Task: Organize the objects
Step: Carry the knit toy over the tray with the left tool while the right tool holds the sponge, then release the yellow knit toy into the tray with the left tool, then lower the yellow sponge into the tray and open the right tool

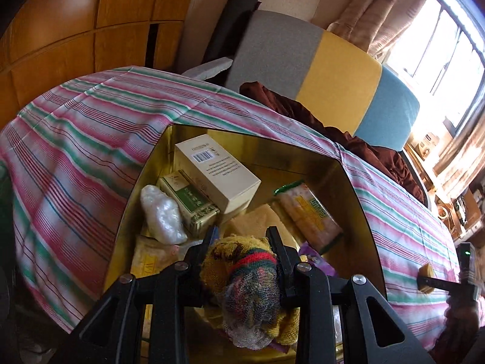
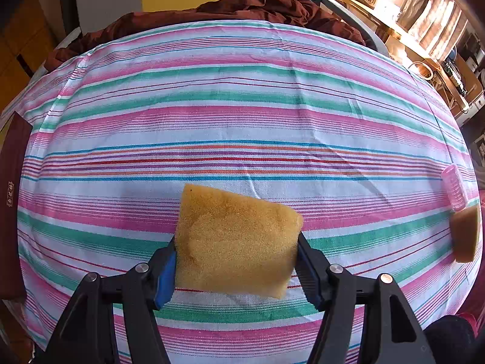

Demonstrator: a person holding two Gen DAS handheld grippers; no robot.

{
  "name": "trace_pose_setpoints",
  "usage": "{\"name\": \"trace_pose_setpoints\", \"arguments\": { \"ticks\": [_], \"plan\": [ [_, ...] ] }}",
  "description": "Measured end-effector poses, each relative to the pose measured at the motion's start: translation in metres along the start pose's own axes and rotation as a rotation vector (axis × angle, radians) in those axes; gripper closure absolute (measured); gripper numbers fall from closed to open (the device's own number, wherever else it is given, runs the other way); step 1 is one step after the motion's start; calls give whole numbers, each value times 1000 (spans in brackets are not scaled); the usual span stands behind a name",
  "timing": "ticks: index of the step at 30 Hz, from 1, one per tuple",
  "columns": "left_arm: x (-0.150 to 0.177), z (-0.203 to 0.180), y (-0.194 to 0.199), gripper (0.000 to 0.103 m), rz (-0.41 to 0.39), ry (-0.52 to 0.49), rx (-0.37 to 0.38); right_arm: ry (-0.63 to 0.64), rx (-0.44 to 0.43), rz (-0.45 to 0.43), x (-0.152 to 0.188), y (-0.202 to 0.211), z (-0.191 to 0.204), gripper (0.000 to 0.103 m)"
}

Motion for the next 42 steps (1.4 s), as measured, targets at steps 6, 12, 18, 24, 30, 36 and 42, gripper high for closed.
{"name": "trace_pose_setpoints", "arguments": {
  "ticks": [6,12,18,24,30,36,42],
  "plan": [
    [-12,-19,-19,71,16,-19,31,2,1,0,0,0,0,36],
    [-21,-52,-53,69,70,-65,67,7,5,-2,-1,-3,1,36],
    [-32,-63,-77,50,79,-82,37,14,9,-4,-1,-2,3,36],
    [-35,-53,-59,41,31,-77,30,25,20,-8,-1,-2,5,36],
    [-23,-35,-31,41,-11,-70,-4,36,12,-5,0,1,15,37],
    [-12,-21,-6,40,-44,-78,-39,110,-85,15,4,8,60,38],
    [-7,-11,13,37,-64,-82,-65,222,-239,-114,-15,58,155,38]
  ]
}}
Point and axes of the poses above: each gripper's, at about its wrist camera, not at the fingertips, and y roughly against the way its jaws point, z to its left, x to its underside, the point moved 9 cm from there along -y, roughly the way its jaws point, and after that the axes turned 6 degrees about y, right-handed, at the moved point
